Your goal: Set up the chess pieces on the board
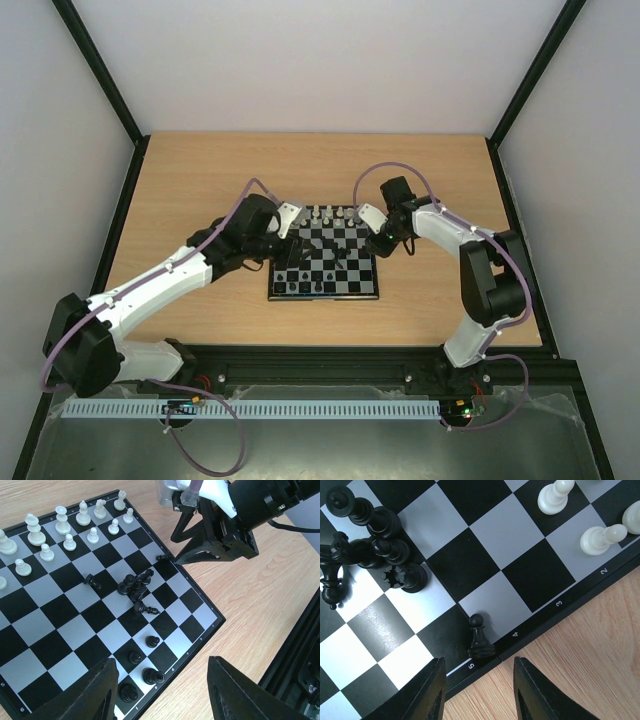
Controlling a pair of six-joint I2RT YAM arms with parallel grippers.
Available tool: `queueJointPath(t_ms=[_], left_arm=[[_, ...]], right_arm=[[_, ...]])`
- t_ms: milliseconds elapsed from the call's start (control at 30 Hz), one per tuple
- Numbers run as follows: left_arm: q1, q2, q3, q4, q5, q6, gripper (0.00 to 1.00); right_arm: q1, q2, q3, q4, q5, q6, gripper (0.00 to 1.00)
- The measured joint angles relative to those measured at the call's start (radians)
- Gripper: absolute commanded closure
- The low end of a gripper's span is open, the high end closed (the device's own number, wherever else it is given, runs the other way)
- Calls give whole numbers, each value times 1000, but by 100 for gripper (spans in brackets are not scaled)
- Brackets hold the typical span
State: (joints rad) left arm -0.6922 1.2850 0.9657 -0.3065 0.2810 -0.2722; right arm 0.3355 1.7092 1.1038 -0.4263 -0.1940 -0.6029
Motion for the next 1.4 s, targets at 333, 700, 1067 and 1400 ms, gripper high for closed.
queueJointPath(t_ms=[333, 700, 1067, 1400], left_arm=[[0, -5, -13, 3, 7, -6, 47], [0, -5, -32, 5, 8, -10, 47], [0, -14, -45, 8, 10, -13, 47], [0, -14, -47, 8, 8, -33, 46]], right_arm=[[6, 24, 8, -2, 2, -11, 66], [10, 68, 33, -2, 5, -11, 70], [12, 92, 34, -2, 11, -11, 76], [12, 92, 34, 2, 21, -13, 86]])
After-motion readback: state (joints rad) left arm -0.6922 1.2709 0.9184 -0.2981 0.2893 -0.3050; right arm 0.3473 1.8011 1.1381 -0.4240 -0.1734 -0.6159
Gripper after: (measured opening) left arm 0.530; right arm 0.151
